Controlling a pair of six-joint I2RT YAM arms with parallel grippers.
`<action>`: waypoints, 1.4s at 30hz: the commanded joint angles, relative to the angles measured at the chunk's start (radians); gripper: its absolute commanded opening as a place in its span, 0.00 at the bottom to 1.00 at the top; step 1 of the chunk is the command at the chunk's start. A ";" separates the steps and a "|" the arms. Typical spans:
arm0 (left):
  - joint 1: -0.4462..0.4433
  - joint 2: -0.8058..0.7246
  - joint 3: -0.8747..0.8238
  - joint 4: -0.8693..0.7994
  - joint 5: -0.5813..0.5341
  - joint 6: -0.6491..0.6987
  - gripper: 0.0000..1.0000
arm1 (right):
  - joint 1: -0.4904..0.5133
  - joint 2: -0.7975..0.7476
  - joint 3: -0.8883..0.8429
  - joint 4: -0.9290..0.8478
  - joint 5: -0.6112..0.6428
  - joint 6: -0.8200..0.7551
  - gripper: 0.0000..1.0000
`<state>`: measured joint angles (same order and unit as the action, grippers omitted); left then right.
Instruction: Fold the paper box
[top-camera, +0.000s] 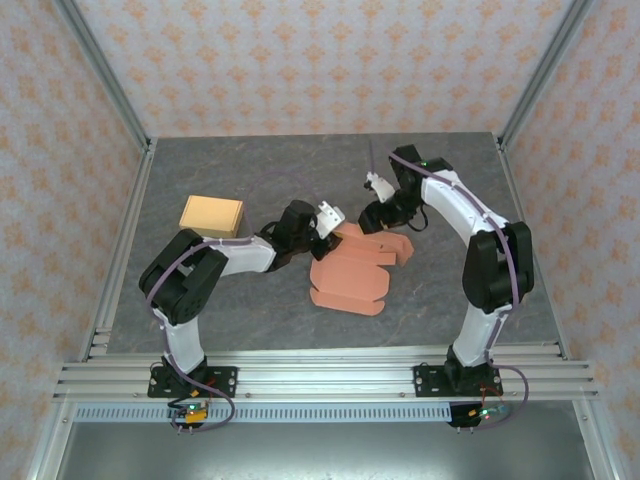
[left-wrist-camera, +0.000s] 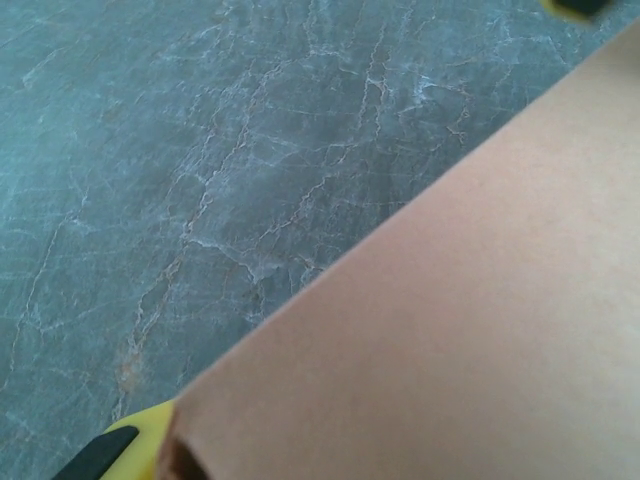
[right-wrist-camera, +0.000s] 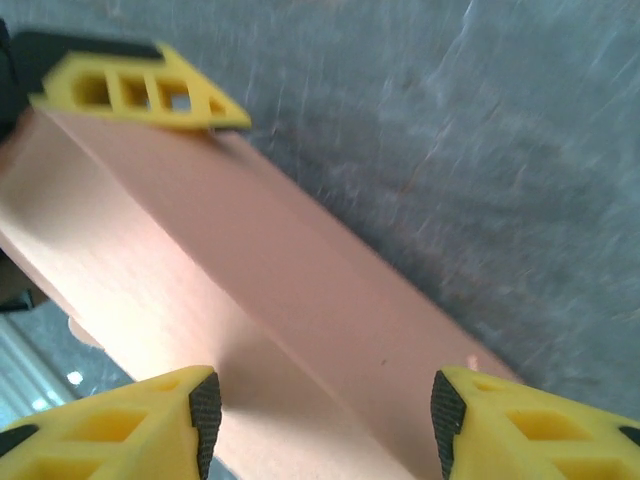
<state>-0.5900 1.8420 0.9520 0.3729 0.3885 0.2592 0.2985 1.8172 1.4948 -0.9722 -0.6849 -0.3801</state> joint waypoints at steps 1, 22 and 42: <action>-0.008 -0.045 -0.031 0.079 -0.068 -0.052 0.16 | 0.005 -0.054 -0.076 0.041 -0.062 0.054 0.57; -0.035 -0.039 -0.208 0.369 -0.303 -0.250 0.32 | 0.099 -0.011 -0.105 0.169 0.038 0.265 0.35; -0.065 -0.010 -0.267 0.475 -0.360 -0.178 0.37 | 0.105 -0.018 -0.148 0.228 -0.004 0.308 0.28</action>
<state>-0.6483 1.8179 0.6525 0.8143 0.0578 0.0429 0.3931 1.7920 1.3685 -0.7494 -0.7055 -0.0784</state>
